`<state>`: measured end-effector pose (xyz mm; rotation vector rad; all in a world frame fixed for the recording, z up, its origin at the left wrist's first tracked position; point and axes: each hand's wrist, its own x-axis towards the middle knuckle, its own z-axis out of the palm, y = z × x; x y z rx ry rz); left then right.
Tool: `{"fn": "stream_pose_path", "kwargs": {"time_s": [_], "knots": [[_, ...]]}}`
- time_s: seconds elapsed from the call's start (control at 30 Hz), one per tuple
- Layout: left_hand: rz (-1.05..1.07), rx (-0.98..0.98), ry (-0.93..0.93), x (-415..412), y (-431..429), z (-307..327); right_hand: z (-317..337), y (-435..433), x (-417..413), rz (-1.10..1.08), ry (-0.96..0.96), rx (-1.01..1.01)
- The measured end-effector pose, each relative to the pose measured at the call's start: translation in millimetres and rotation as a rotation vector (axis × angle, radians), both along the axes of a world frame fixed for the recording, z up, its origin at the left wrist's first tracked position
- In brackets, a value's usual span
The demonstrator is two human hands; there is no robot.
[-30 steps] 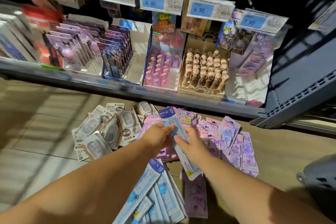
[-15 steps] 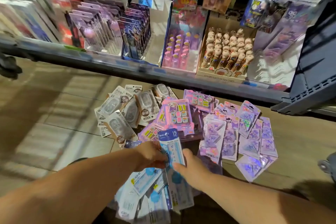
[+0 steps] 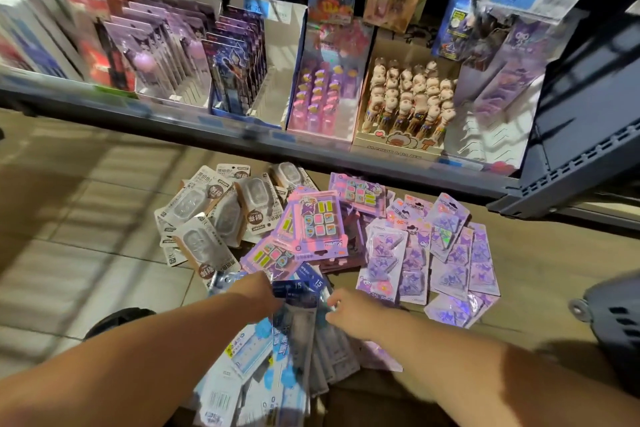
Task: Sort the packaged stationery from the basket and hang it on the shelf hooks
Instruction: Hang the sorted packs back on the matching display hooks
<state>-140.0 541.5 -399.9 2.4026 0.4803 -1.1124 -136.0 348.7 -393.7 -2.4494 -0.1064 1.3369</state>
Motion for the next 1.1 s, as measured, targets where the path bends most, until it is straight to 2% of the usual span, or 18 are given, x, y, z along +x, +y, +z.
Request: {"fn": "stream_pose_path", "kwargs": {"time_s": [0.1, 0.33, 0.53, 0.8, 1.03, 1.1], "knots": [[0.002, -0.048, -0.006, 7.7, -16.2, 2.4, 6.0, -20.5, 13.7, -0.059, -0.049, -0.052], [-0.156, -0.043, 0.009, 6.5, -37.1, -0.6, -4.4, -65.0, 44.9, -0.185, -0.062, -0.192], [-0.135, -0.201, -0.054, 20.0, -62.5, -3.7, -17.4, -84.2, 64.7, -0.369, -0.141, -0.307], [-0.072, -0.404, -0.128, 60.6, -112.5, 1.4, -20.9, -95.7, 80.2, -0.705, -0.225, -0.246], [-0.035, -0.497, -0.035, 73.0, -142.0, -4.2, -32.0, -88.6, 80.0, -0.659, -0.158, -0.398], [-0.04, -0.495, -0.014, 77.3, -145.7, -5.1, -39.6, -88.7, 81.2, -0.728, -0.175, -0.373]]}}
